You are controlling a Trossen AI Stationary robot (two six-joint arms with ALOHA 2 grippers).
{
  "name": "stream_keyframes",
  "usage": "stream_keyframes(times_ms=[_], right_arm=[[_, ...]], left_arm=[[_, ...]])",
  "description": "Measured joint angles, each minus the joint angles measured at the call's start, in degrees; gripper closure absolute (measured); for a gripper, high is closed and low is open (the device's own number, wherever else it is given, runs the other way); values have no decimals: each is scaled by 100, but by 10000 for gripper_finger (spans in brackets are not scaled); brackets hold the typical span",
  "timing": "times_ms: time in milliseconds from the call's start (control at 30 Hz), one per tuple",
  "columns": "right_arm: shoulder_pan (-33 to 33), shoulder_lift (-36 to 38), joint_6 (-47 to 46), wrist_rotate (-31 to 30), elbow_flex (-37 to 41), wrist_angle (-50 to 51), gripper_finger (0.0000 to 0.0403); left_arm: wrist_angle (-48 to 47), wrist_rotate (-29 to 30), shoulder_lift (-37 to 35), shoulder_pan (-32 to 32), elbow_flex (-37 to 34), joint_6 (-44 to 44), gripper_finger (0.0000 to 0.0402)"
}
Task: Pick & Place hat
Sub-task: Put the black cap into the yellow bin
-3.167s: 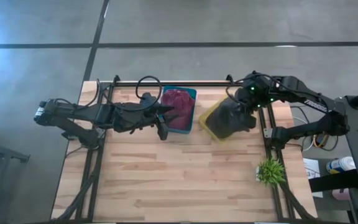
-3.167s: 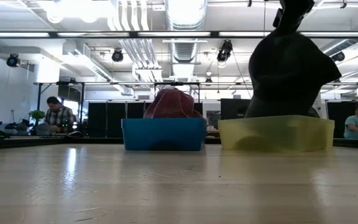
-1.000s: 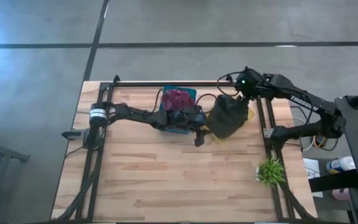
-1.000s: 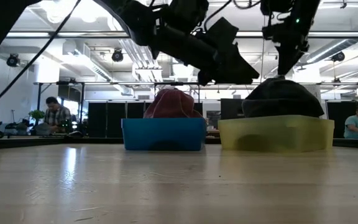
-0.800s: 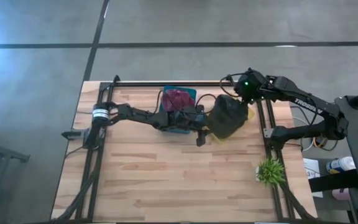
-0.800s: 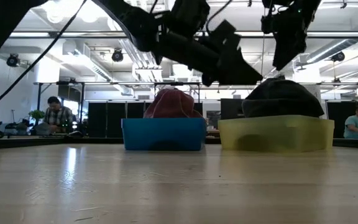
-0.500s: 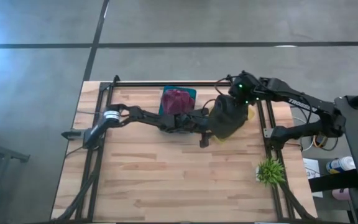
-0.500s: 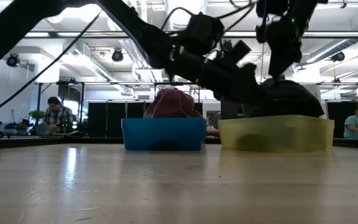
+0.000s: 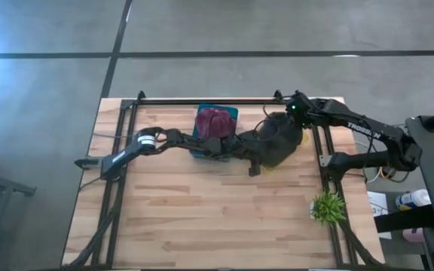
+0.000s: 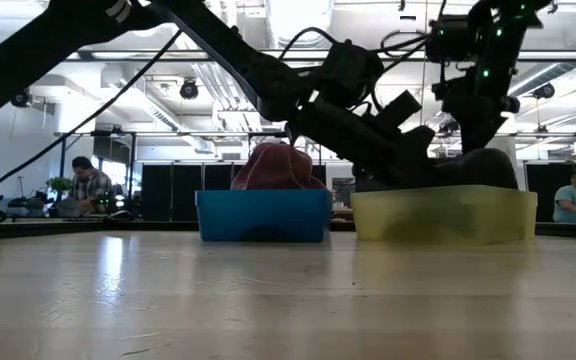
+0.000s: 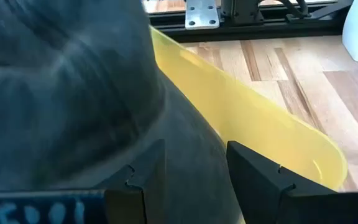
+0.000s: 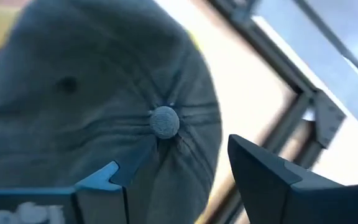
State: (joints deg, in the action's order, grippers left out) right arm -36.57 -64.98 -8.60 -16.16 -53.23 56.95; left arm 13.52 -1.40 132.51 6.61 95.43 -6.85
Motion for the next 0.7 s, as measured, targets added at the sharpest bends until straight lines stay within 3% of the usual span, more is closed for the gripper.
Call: stream_keyframes(times_ms=[167, 300, 467, 700], right_arm=[[-459, 10, 1, -181, 321, -595, 209], [-630, 7, -32, 373, 534, -996, 209], [-463, -1, -175, 955, 601, -1046, 209], [-40, 29, -141, 1019, 408, -965, 209]], left_arm=[[-148, 3, -30, 4, -95, 110, 236], [-325, 1, -78, 4, -123, 135, 236], [-453, 21, -176, 2, -140, 128, 236], [-886, 155, -490, -30, -213, 365, 236]])
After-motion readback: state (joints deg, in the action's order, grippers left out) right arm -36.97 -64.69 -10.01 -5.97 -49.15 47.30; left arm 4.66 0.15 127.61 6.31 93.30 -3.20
